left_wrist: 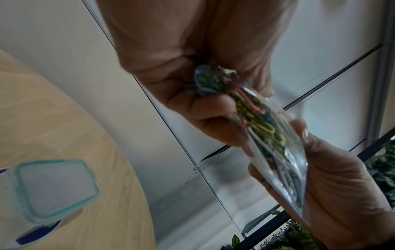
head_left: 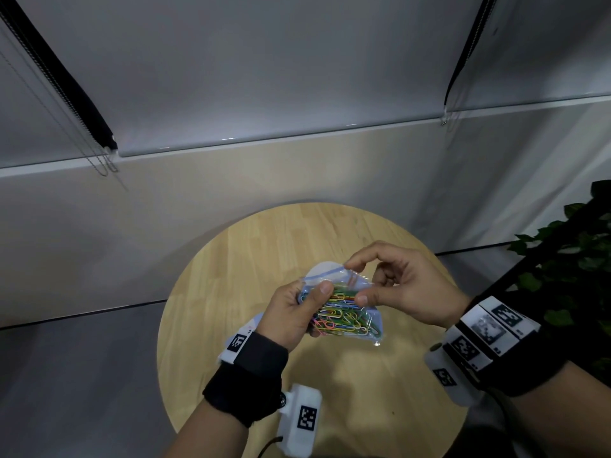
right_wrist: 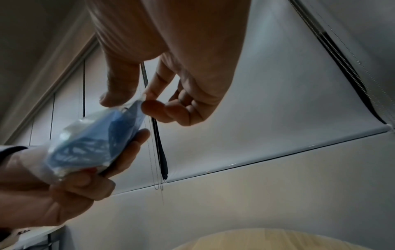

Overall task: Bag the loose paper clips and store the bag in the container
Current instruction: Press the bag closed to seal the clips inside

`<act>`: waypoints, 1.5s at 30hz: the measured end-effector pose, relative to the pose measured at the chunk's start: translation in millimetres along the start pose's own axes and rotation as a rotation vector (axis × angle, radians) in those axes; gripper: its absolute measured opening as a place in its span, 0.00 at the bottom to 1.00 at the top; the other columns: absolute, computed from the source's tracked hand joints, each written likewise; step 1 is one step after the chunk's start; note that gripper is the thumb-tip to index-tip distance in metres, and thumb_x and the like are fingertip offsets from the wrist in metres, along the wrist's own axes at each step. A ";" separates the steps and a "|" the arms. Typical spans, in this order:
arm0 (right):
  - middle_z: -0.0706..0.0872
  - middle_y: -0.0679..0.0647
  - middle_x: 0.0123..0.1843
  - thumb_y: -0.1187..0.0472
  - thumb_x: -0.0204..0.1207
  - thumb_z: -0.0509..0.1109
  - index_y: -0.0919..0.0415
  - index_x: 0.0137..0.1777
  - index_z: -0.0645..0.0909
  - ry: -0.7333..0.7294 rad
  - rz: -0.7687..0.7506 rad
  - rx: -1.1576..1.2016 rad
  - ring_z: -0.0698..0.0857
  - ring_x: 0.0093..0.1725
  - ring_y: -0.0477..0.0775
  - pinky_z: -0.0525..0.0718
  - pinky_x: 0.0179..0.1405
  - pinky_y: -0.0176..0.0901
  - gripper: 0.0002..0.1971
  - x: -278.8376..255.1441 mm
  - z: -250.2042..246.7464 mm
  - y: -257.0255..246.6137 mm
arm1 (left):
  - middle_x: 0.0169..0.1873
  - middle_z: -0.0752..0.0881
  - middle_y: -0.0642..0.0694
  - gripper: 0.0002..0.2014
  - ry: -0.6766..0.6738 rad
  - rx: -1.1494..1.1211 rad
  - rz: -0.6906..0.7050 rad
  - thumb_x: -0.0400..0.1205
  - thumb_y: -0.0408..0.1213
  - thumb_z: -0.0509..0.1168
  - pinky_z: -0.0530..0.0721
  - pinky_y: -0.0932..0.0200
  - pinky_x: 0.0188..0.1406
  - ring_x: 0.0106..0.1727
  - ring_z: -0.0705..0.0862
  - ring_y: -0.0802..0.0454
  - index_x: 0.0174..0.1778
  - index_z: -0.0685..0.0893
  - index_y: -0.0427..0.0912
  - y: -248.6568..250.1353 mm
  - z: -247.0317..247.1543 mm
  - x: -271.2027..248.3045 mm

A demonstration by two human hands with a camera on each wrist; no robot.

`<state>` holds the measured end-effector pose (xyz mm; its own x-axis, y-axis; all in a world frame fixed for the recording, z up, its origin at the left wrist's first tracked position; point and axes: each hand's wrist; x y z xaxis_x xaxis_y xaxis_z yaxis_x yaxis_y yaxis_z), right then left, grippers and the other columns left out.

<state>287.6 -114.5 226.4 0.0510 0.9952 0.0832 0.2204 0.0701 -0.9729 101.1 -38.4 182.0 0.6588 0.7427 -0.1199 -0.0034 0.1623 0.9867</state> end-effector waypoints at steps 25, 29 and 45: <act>0.87 0.54 0.38 0.64 0.59 0.83 0.57 0.44 0.90 0.055 0.031 0.061 0.77 0.30 0.66 0.80 0.34 0.53 0.13 7.6 14.6 7.1 | 0.34 0.85 0.31 0.18 0.084 -0.066 0.032 0.72 0.55 0.68 0.77 0.44 0.33 0.35 0.82 0.37 0.48 0.89 0.46 0.3 -0.6 2.8; 0.81 0.53 0.42 0.59 0.67 0.75 0.63 0.51 0.89 -0.080 0.018 -0.057 0.84 0.44 0.50 0.83 0.48 0.41 0.14 9.6 15.4 7.0 | 0.29 0.84 0.37 0.17 0.078 -0.056 0.060 0.72 0.52 0.68 0.72 0.63 0.19 0.26 0.79 0.46 0.48 0.89 0.44 -0.3 -0.2 1.2; 0.87 0.54 0.33 0.74 0.62 0.79 0.64 0.36 0.89 0.227 0.020 0.077 0.83 0.36 0.54 0.82 0.39 0.44 0.06 10.1 19.0 12.9 | 0.30 0.87 0.41 0.09 0.207 -0.065 0.096 0.78 0.39 0.68 0.86 0.51 0.30 0.33 0.87 0.45 0.39 0.88 0.38 5.5 -0.6 7.2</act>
<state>272.5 -102.3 210.6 0.2740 0.9563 0.1015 0.1430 0.0639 -0.9877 105.4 -31.8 186.5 0.4852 0.8729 -0.0522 -0.1119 0.1212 0.9863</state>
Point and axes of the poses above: each hand's wrist, its own x-axis towards the middle knuckle, its own z-axis out of the palm, y = z × x
